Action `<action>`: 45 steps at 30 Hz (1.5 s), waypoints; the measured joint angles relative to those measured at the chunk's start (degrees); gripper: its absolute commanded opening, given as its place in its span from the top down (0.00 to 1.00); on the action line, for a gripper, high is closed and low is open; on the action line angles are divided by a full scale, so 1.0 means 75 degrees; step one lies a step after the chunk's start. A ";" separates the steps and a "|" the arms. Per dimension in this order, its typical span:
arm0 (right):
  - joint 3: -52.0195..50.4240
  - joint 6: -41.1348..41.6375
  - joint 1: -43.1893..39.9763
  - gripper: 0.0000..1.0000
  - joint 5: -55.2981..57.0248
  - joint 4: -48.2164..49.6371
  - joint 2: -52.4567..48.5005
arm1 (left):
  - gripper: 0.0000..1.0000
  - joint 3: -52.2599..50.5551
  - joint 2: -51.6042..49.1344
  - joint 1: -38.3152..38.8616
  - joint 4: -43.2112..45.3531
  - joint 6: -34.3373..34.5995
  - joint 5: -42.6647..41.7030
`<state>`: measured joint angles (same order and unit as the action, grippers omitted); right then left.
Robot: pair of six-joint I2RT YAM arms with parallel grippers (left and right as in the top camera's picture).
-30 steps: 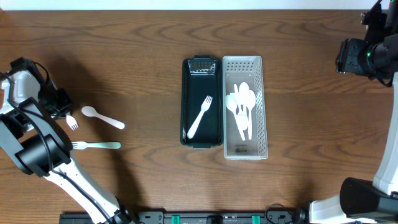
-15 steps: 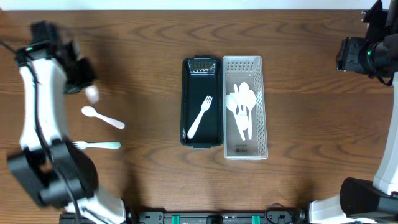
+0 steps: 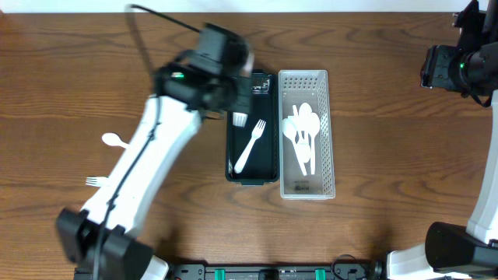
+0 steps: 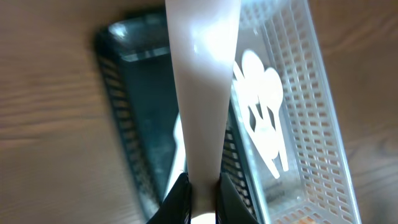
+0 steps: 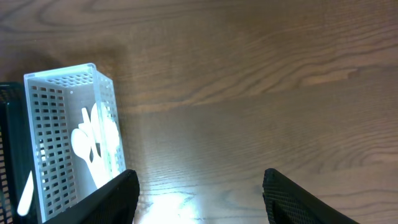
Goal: Pack container
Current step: 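Carry the fork right and release it into the green basket, then move the left gripper back left and grasp a white spoon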
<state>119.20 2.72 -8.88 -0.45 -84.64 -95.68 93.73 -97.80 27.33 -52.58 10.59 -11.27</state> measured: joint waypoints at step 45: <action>0.0000 -0.0210 0.0000 0.31 0.0000 -0.0035 0.0000 | 0.02 0.0440 0.1003 -0.5499 -0.1792 0.1961 0.2040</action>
<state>119.20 1.15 -8.88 -0.45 -84.90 -95.68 97.03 -90.28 -13.91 -66.02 25.30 4.03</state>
